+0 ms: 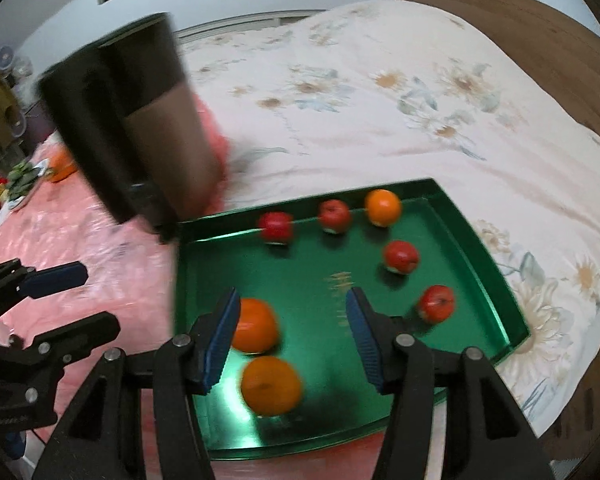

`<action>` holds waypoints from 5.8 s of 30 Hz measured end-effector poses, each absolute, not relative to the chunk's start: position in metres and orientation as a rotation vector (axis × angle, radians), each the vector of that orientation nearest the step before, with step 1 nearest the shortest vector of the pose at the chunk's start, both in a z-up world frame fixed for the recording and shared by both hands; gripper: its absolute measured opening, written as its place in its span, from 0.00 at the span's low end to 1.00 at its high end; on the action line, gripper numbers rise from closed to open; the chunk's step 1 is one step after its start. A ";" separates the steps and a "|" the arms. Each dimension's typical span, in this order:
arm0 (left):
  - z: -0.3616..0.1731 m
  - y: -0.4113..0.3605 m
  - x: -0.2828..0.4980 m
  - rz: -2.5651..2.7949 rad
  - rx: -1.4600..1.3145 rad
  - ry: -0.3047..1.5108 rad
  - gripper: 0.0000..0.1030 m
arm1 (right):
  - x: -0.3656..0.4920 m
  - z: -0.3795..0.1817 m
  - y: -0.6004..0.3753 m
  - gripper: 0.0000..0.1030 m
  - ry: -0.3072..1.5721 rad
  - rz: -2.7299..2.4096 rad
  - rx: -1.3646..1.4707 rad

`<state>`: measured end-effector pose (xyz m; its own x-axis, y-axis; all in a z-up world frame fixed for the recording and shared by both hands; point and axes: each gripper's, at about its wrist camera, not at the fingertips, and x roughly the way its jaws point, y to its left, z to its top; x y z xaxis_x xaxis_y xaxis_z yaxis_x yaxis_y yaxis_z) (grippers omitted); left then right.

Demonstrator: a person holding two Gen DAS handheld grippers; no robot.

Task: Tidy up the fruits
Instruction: 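Withdraw both open grippers from the tray toward the orange and dark plum, then grasp the orange with the left gripper while the right gripper grasps the dark plum, then carry the orange and dark plum over the green tray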

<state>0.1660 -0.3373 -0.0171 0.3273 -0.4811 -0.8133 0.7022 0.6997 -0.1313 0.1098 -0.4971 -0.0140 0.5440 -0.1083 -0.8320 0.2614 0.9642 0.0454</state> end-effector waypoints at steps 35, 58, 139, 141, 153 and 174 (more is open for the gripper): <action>-0.030 -0.101 0.174 -0.471 0.254 1.018 0.53 | 0.124 -0.035 -0.231 0.70 1.077 0.289 0.053; -0.056 0.050 0.227 -0.163 0.083 1.040 0.53 | 0.151 -0.070 -0.132 0.39 1.103 0.499 -0.094; -0.052 -0.149 0.207 -0.427 0.183 1.112 0.35 | 0.140 -0.041 -0.330 0.06 1.057 0.243 0.275; -0.050 -0.168 0.201 -0.467 0.205 1.105 0.35 | 0.136 -0.039 -0.346 0.06 1.050 0.213 0.278; -0.040 -0.261 0.171 -0.662 0.260 1.084 0.35 | 0.101 -0.031 -0.436 0.06 1.019 0.026 0.303; -0.038 -0.359 0.144 -0.815 0.304 1.081 0.35 | 0.062 -0.031 -0.527 0.06 1.000 -0.149 0.341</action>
<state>0.1435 -0.3592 -0.0378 0.2220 -0.4382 -0.8711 0.7169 0.6788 -0.1588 0.0615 -0.5275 -0.0307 0.5360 0.0327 -0.8436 0.2768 0.9372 0.2122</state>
